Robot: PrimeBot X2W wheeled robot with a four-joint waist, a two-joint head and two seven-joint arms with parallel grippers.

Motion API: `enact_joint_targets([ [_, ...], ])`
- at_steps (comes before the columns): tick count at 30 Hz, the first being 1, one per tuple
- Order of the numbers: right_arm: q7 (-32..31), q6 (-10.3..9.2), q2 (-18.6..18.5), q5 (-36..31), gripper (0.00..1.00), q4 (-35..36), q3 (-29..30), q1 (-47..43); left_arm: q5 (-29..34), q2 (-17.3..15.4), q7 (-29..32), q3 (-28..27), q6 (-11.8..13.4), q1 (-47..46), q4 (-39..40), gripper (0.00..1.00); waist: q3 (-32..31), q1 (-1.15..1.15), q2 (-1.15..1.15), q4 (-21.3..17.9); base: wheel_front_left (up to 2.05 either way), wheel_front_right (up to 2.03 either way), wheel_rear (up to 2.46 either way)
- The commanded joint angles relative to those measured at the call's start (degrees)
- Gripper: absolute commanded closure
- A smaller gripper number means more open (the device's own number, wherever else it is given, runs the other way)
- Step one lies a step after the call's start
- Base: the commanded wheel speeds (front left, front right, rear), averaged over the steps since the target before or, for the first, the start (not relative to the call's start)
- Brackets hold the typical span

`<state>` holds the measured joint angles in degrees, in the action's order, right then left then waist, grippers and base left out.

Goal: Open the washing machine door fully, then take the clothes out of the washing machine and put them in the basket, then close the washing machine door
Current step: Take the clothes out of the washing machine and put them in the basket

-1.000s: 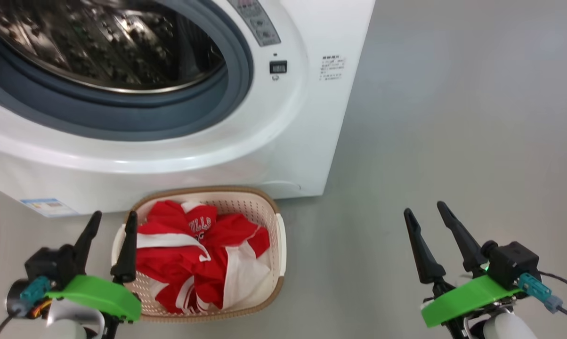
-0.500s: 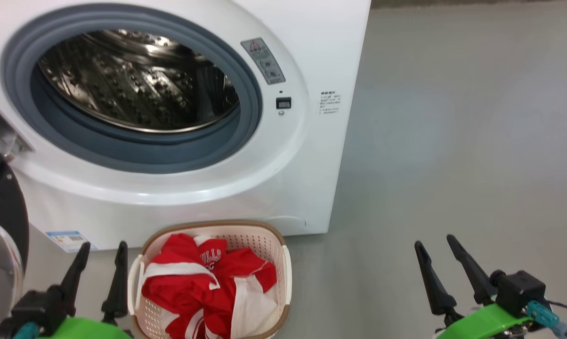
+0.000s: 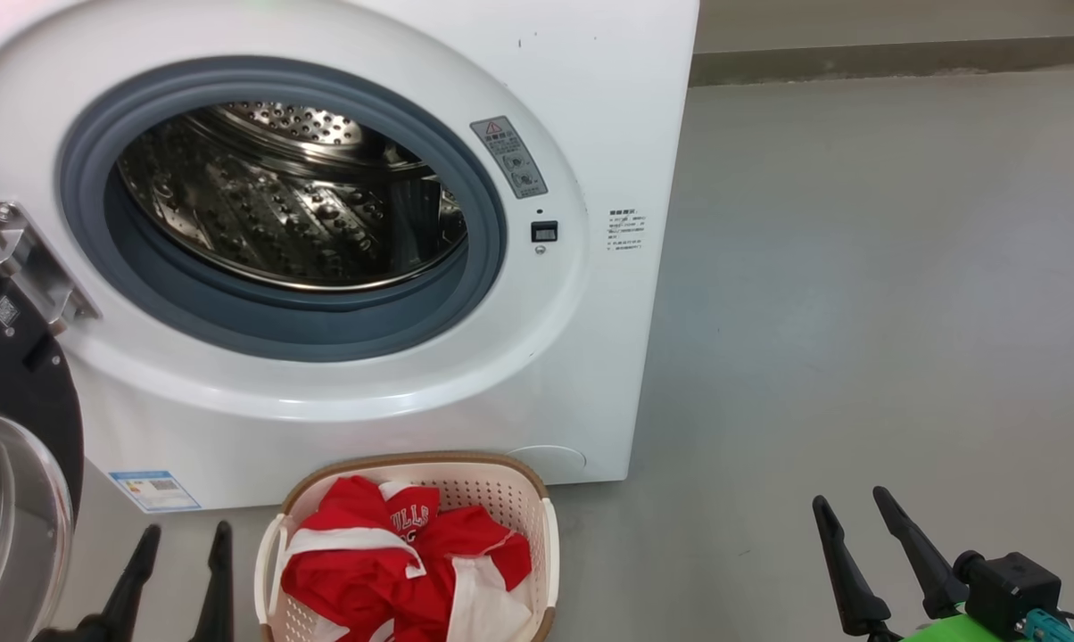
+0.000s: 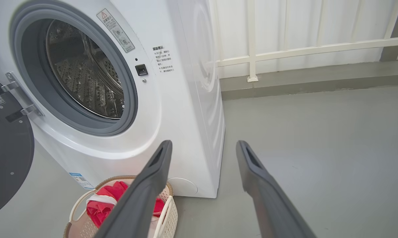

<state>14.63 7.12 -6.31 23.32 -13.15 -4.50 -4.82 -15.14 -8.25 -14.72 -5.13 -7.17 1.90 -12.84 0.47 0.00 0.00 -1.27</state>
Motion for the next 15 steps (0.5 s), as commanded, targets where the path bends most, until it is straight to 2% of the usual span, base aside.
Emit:
enact_joint_targets([
  [1, 0.37, 0.36, -1.08, 0.1, 0.0, 1.57, -0.98, 0.33, 0.34, -0.75, -0.28, -2.81, -0.32, -0.22, 2.13, 0.0, -0.11, 0.0, 0.0, -0.19, 0.0, 0.0, 0.0],
  [15, 0.37, 0.36, -0.99, 0.15, 0.0, 1.78, -0.24, -0.35, 0.49, 0.23, -0.28, -3.55, -0.32, 2.08, 4.03, 0.0, -0.56, 0.0, 0.0, 0.03, 0.0, 0.0, 0.0],
])
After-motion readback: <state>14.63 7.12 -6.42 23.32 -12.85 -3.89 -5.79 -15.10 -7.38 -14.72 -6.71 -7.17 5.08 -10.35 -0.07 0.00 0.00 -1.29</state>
